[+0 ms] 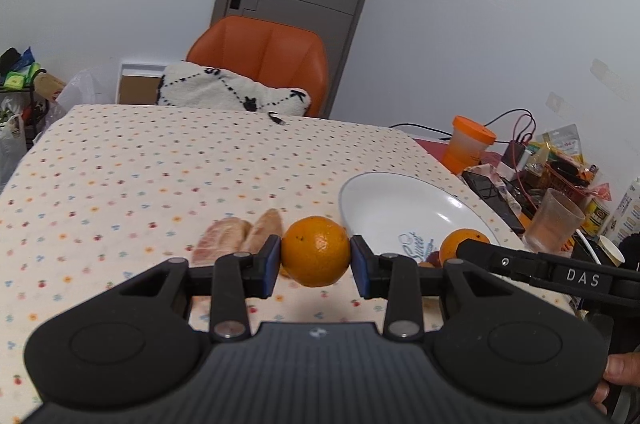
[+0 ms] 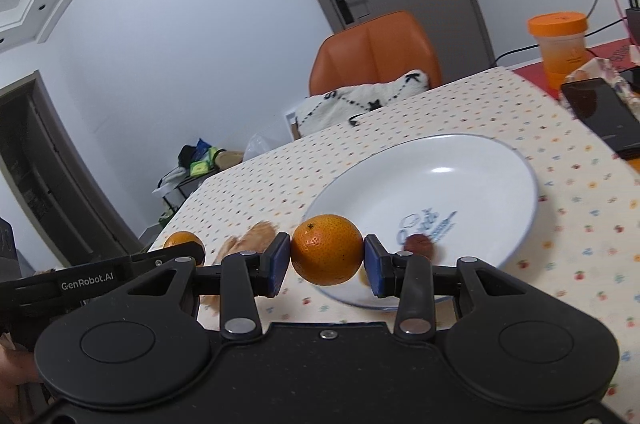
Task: Organize fruits
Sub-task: 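Carry both oranges over the white plate and open both grippers, then move both open grippers back to the remaining fruit beside the pomelo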
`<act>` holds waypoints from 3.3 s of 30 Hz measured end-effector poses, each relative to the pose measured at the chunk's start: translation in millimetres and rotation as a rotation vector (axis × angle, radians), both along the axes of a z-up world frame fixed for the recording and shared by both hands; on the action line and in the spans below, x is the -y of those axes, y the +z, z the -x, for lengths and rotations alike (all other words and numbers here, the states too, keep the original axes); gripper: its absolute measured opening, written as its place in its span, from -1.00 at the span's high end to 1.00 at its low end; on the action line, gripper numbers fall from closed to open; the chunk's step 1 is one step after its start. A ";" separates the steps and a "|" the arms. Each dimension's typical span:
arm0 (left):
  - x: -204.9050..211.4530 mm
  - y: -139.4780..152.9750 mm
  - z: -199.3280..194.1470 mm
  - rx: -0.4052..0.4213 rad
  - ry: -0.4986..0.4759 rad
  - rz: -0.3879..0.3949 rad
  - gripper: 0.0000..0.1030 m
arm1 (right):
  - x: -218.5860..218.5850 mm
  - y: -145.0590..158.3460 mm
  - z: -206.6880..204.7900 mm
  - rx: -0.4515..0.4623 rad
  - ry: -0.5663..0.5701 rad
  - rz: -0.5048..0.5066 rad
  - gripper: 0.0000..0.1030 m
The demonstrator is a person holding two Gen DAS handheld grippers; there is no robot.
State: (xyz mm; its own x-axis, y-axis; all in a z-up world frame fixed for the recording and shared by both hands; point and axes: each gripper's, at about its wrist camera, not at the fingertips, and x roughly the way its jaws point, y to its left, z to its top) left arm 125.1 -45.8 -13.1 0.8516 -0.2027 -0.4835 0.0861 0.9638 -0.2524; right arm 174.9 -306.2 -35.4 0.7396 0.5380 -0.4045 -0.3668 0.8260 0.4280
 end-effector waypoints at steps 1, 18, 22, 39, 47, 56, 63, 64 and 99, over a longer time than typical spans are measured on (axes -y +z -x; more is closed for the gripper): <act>2.9 0.1 -1.3 0.000 -0.005 -0.002 0.31 | 3.9 -0.1 0.1 0.001 -0.006 -0.002 0.26; 51.9 -0.4 -34.3 -0.004 -0.084 -0.035 0.31 | 50.2 -12.1 -14.6 -0.031 -0.088 -0.024 0.26; 61.4 -3.8 -44.0 -0.016 -0.097 -0.042 0.31 | 56.8 -16.8 -20.0 -0.043 -0.096 -0.023 0.26; 88.9 -24.1 -79.2 -0.068 -0.122 -0.062 0.25 | 69.1 -21.9 -32.1 -0.043 -0.101 -0.023 0.26; 77.7 -19.4 -76.0 -0.068 -0.097 -0.055 0.23 | 61.6 -25.3 -37.3 -0.047 -0.087 -0.009 0.24; 56.6 -11.6 -61.4 -0.069 -0.051 -0.046 -0.23 | 49.4 -16.9 -30.6 -0.022 -0.079 0.002 0.08; 36.7 -0.4 -45.9 -0.043 0.038 -0.058 -0.64 | 43.1 -11.2 -20.4 -0.013 -0.081 -0.006 -0.22; 34.3 0.7 -43.7 -0.042 0.048 -0.060 -0.65 | 42.0 -10.2 -18.8 -0.011 -0.082 -0.006 -0.33; -19.8 22.8 43.0 0.016 0.218 -0.099 -0.82 | 10.0 13.8 32.9 0.044 -0.068 0.012 -1.00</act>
State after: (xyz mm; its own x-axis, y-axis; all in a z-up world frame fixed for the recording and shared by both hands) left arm 82.1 -26.0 9.7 0.8779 0.0351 -0.4775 -0.1238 0.9800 -0.1556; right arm 142.0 -316.2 -21.6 0.7915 0.4812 -0.3768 -0.3280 0.8546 0.4025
